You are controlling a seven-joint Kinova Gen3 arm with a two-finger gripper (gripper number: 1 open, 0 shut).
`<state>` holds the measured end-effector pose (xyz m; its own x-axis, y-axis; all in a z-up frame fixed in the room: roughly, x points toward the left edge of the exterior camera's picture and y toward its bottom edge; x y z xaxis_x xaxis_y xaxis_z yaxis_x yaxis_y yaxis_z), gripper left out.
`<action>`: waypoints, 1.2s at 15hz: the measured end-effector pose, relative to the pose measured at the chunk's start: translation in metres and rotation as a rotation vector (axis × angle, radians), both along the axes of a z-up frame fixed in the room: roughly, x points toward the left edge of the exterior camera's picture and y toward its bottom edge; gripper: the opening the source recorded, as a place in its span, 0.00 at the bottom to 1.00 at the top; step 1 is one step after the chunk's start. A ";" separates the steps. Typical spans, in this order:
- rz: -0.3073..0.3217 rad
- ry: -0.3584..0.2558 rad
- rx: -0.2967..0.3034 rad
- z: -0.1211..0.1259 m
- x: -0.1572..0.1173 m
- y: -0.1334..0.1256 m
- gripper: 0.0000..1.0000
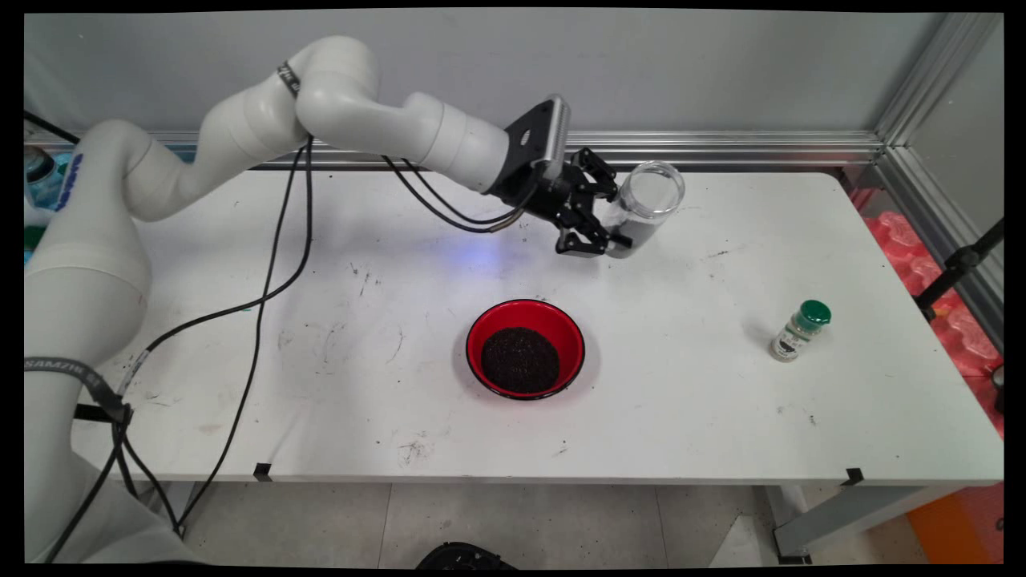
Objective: Pour the black seasoning powder in the red bowl
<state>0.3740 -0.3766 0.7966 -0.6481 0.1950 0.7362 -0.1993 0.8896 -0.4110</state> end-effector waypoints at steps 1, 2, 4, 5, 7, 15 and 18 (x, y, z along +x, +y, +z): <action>0.004 0.005 0.009 -0.001 -0.002 -0.002 0.00; 0.011 0.013 0.021 -0.003 -0.004 -0.005 0.00; 0.020 0.026 0.045 -0.006 -0.009 -0.010 0.00; 0.024 0.033 0.058 -0.008 -0.011 -0.012 0.00; 0.032 0.051 0.091 -0.012 -0.017 -0.017 0.00; 0.100 0.121 0.205 -0.028 -0.036 -0.041 0.00; 0.118 0.143 0.240 -0.035 -0.045 -0.050 0.00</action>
<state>0.3294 -0.4264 0.7615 -0.5425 -0.0664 0.8374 -0.3480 0.9251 -0.1521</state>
